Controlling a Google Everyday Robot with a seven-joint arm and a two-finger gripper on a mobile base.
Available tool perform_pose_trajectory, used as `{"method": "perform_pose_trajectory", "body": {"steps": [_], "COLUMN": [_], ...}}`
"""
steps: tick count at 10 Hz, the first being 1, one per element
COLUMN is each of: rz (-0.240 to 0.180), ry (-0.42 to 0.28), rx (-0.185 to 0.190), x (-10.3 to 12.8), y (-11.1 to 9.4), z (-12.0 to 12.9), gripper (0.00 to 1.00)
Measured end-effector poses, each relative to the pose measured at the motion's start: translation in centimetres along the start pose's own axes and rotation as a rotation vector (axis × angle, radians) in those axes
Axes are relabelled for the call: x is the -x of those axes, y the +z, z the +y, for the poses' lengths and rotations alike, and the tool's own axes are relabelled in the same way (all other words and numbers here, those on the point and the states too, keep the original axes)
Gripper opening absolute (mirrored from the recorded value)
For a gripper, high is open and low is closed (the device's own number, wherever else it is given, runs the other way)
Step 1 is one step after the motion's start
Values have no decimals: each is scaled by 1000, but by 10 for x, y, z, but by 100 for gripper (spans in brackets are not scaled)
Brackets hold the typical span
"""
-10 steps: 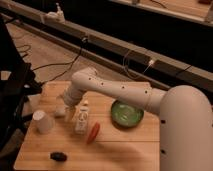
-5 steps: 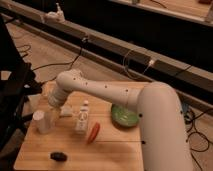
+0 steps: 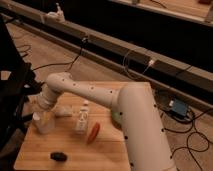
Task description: Place the ceramic cup over the eraser
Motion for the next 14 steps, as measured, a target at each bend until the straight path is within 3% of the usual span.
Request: {"method": "perform_pose_trajectory", "body": {"steps": [1,3,7,10,12,14], "rz": [-11,-14,10,-1,-17,-55], "ry": [3,12,-22,-48,-76,-89], "rx": [17,34,32,22,21,60], "x": [-3,-16,-21,-6,9,24], "y": [7,14,7,-7,-20,-34], "z": [1,3,1,3,6,19], "gripper": [80,66,26,1,0,0]}}
